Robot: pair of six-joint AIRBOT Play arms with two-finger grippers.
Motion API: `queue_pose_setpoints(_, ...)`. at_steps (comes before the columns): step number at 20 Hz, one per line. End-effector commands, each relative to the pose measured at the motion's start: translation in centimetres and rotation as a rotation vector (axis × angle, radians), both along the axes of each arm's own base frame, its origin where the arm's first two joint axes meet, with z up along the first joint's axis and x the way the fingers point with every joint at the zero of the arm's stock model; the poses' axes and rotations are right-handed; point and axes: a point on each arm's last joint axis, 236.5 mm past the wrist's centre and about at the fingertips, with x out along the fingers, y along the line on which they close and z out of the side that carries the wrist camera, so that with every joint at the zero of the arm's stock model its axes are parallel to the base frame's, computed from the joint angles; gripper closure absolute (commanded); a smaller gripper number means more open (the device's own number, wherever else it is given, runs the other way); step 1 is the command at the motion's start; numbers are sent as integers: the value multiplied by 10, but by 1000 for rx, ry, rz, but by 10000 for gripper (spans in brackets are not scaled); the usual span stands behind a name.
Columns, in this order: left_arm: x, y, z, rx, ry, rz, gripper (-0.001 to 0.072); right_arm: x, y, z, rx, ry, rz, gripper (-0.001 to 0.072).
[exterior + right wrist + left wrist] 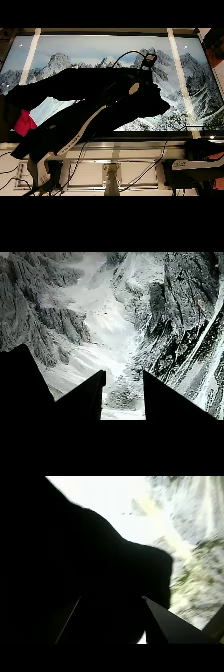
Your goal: Fold the clothes and pants, and hang the long-sleeved shirts on hangers.
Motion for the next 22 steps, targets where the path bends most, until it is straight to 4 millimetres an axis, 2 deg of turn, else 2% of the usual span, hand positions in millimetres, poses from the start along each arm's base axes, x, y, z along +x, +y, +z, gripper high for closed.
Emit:
queue_pose_setpoints(1,18,51,-22,211,-20,17,315,7,12,7,65,-48,22,437)
queue_pose_setpoints(2,30,72,-20,256,-27,46,442,7,14,6,72,-48,26,515)
queue_pose_setpoints(3,42,94,-15,291,-32,81,623,7,14,6,72,-44,28,602)
queue_pose_setpoints(4,55,114,-9,313,-38,115,699,5,16,4,76,-32,34,701)
queue_pose_setpoints(6,84,159,11,343,-75,200,700,-1,24,-8,108,13,58,702)
queue_pose_setpoints(7,94,179,23,360,-96,220,701,-4,34,-20,138,42,100,704)
queue_pose_setpoints(9,105,224,36,394,-106,250,702,-14,64,-55,259,117,184,705)
queue_pose_setpoints(10,104,248,37,411,-79,278,702,-24,84,-79,352,165,229,705)
queue_pose_setpoints(12,90,291,27,430,1,301,702,-49,128,-123,560,260,291,705)
queue_pose_setpoints(14,64,325,6,438,95,306,702,-80,160,-159,715,364,323,705)
queue_pose_setpoints(17,5,381,-43,497,248,348,702,-128,192,-204,867,522,295,703)
queue_pose_setpoints(19,-36,407,-68,520,301,367,702,-145,203,-229,906,568,252,701)
queue_pose_setpoints(20,-53,416,-74,526,314,372,701,-147,204,-239,905,569,222,638)
queue_pose_setpoints(21,-68,424,-79,530,327,379,701,-147,203,-248,906,570,180,418)
queue_pose_setpoints(22,-82,431,-81,531,333,387,701,-145,201,-254,908,571,131,288)
